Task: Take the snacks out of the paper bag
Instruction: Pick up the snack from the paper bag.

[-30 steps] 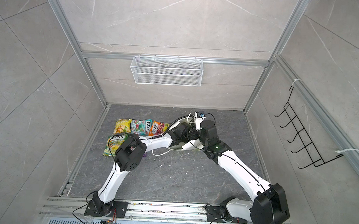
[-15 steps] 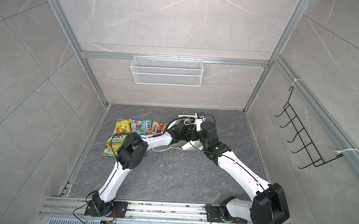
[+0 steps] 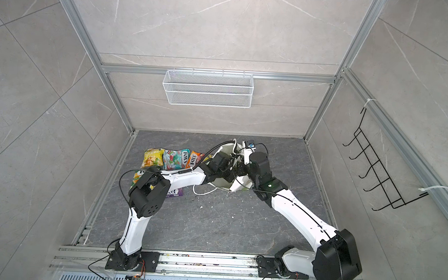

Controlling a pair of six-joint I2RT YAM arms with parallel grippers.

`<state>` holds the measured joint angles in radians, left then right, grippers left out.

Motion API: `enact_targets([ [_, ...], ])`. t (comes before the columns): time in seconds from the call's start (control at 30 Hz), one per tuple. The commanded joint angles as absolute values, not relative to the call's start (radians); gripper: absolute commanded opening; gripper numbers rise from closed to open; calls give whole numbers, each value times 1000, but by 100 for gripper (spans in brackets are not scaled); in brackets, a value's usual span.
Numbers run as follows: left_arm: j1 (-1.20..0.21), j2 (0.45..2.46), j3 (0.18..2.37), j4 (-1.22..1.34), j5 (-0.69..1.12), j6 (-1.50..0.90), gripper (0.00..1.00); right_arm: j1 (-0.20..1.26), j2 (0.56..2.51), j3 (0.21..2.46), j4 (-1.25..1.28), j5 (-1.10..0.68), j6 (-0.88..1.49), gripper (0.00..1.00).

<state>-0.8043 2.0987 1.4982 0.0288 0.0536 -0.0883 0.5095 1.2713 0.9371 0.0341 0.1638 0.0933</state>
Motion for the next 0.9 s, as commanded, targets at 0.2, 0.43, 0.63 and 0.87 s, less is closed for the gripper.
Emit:
enact_targets([
  [0.2, -811, 1861, 1414, 173, 54, -60, 0, 514, 1264, 968, 8, 248, 105, 0],
  [0.43, -814, 1784, 1365, 193, 46, -48, 0, 513, 1266, 971, 10, 259, 105, 0],
  [0.63, -816, 1696, 1314, 194, 47, -54, 0, 507, 1280, 985, 5, 273, 101, 0],
  [0.87, -816, 1591, 1274, 188, 68, -46, 0, 467, 1314, 1020, -19, 271, 115, 0],
])
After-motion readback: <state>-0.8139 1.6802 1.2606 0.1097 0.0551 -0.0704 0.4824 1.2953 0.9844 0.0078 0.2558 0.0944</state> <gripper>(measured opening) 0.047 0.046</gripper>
